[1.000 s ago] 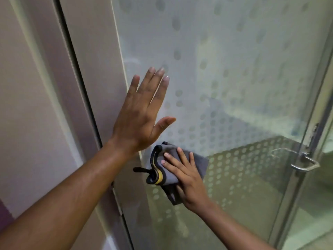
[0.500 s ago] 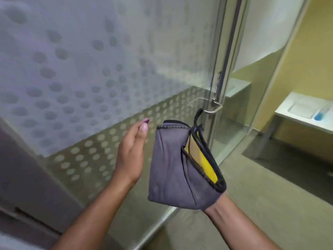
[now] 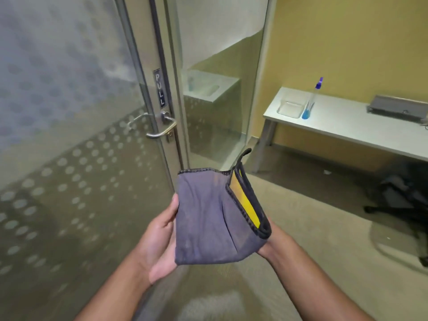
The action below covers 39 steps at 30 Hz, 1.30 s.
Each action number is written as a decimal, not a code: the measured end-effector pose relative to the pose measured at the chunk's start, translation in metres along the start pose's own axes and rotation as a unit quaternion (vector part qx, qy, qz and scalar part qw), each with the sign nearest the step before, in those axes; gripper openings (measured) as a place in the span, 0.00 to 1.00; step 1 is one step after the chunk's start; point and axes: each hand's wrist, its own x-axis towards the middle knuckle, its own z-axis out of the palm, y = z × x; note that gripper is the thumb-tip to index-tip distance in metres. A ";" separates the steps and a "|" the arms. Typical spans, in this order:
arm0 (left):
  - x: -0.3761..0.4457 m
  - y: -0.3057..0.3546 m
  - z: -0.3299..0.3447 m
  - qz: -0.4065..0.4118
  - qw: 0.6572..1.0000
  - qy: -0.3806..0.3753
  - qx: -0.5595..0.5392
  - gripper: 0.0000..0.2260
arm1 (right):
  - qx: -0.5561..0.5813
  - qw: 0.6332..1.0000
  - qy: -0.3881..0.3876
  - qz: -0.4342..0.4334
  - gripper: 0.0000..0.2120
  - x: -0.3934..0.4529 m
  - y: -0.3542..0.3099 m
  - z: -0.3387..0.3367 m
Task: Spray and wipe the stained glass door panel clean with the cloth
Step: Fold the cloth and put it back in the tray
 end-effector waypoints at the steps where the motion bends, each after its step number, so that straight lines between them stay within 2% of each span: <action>1: 0.012 -0.005 0.002 -0.014 0.999 -0.028 -0.007 0.34 | -0.019 1.000 -0.010 0.013 0.28 0.006 -0.013 -0.002; 3: 0.033 -0.014 0.011 -0.037 0.999 -0.010 0.002 0.31 | -0.051 0.998 -0.012 -0.026 0.22 0.015 -0.036 -0.013; 6: 0.064 -0.018 0.029 -0.048 0.998 0.048 -0.003 0.24 | -0.064 0.998 0.004 -0.028 0.28 0.019 -0.063 -0.045; 9: 0.092 -0.018 0.038 -0.045 0.998 0.038 -0.017 0.25 | -0.150 0.986 0.005 -0.076 0.23 0.022 -0.072 -0.071; 13: 0.129 -0.018 0.044 -0.064 0.997 0.007 -0.033 0.30 | -0.260 0.945 0.085 -0.179 0.24 0.030 -0.082 -0.084; 16: 0.162 -0.015 0.044 -0.076 0.995 -0.001 -0.059 0.30 | -0.358 0.894 0.121 -0.242 0.22 0.044 -0.091 -0.090; 19: 0.201 -0.008 0.044 -0.082 0.995 0.015 -0.059 0.31 | -0.427 0.855 0.160 -0.247 0.16 0.072 -0.107 -0.094; 22: 0.241 0.001 0.043 -0.078 0.996 0.018 -0.024 0.31 | -0.444 0.842 0.177 -0.249 0.11 0.107 -0.127 -0.096; 24: 0.271 0.013 0.043 -0.071 0.996 0.021 -0.038 0.31 | -0.432 0.849 0.189 -0.237 0.07 0.134 -0.145 -0.094; 27: 0.317 0.037 0.045 -0.057 0.997 0.034 -0.035 0.28 | -0.350 0.894 0.188 -0.207 0.05 0.168 -0.176 -0.089; 31: 0.378 0.068 0.050 -0.072 0.997 0.026 -0.023 0.29 | -0.229 0.937 0.174 -0.200 0.15 0.209 -0.213 -0.090; 32: 0.394 0.074 0.054 -0.078 0.997 0.019 -0.020 0.29 | -0.188 0.950 0.166 -0.186 0.15 0.220 -0.221 -0.095; 34: 0.424 0.083 0.060 -0.096 0.995 0.008 -0.018 0.29 | -0.101 0.970 0.150 -0.165 0.06 0.235 -0.238 -0.105; 35: 0.438 0.086 0.064 -0.107 0.994 0.000 -0.020 0.29 | -0.059 0.978 0.137 -0.145 0.04 0.240 -0.247 -0.110; 37: 0.464 0.089 0.073 -0.130 0.991 -0.021 -0.016 0.29 | 0.010 0.989 0.122 -0.088 0.24 0.248 -0.266 -0.124; 39: 0.494 0.085 0.082 -0.158 0.987 -0.039 -0.005 0.29 | 0.071 0.994 0.080 -0.010 0.38 0.258 -0.283 -0.141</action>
